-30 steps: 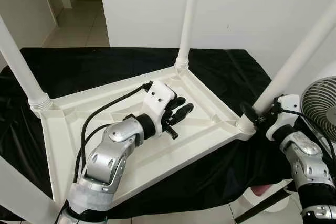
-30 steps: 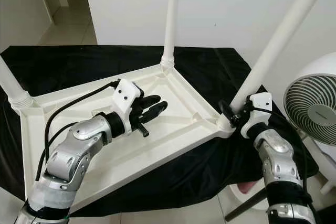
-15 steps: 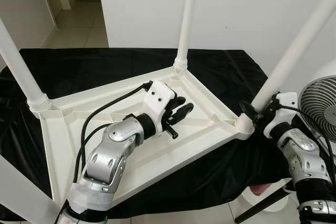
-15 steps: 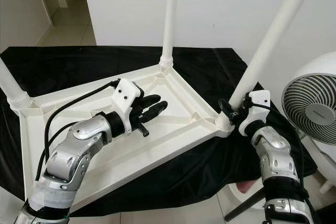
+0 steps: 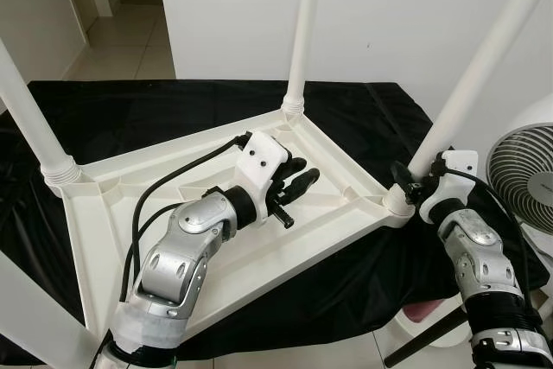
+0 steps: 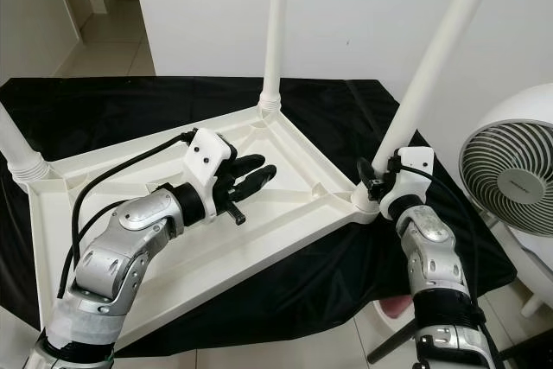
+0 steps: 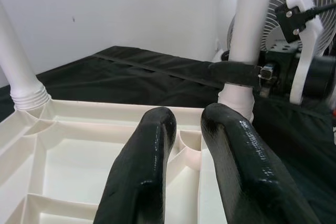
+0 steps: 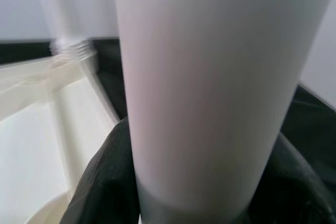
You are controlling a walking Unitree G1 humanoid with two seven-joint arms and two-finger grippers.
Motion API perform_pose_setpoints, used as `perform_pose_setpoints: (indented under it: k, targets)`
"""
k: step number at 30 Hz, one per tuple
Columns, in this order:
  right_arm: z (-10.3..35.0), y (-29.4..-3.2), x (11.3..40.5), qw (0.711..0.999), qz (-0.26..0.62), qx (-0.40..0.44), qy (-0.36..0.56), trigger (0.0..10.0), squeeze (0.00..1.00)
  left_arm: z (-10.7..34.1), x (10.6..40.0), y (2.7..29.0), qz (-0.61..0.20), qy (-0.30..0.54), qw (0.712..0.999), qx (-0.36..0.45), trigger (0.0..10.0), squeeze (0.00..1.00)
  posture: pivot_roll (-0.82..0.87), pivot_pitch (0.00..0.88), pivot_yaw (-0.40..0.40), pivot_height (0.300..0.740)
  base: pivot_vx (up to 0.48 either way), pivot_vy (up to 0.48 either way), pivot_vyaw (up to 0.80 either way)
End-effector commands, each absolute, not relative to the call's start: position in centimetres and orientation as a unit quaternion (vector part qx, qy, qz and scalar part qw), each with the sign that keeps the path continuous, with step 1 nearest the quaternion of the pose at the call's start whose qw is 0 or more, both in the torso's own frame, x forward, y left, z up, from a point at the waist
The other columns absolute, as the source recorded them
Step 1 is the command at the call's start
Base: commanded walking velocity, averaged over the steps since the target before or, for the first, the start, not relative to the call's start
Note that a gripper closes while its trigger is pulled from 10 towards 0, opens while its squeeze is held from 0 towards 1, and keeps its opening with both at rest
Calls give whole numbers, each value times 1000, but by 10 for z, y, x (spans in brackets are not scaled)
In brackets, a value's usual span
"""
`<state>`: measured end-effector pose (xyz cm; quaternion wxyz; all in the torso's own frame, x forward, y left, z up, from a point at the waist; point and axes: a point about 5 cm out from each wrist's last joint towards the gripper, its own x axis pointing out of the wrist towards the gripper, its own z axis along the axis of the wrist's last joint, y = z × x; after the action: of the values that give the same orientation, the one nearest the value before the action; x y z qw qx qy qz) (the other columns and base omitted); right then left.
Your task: Building children table
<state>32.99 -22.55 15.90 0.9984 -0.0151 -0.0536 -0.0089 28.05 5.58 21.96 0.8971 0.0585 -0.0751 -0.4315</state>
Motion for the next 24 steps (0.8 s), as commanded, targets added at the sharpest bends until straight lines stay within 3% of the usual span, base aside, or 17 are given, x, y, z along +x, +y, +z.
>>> perform_pose_setpoints:
  k: [1,6,17,24]
  targets:
    - [140,-220,322,996,-81,-11,-17,0,0,219,281,58,-402,-76,911,56,10000,0,24,54,-38,740,0,0,0]
    - [138,-207,311,983,-181,1,-18,0,0,219,280,58,-403,-76,911,56,10000,0,25,54,-43,740,0,0,0]
    - [133,-190,307,978,-206,18,-5,0,0,218,279,56,-404,-76,910,54,10000,0,27,52,-52,740,0,0,0]
    - [134,-195,313,977,-208,16,35,0,0,218,279,56,-405,-77,910,51,10000,0,23,54,-51,740,0,0,0]
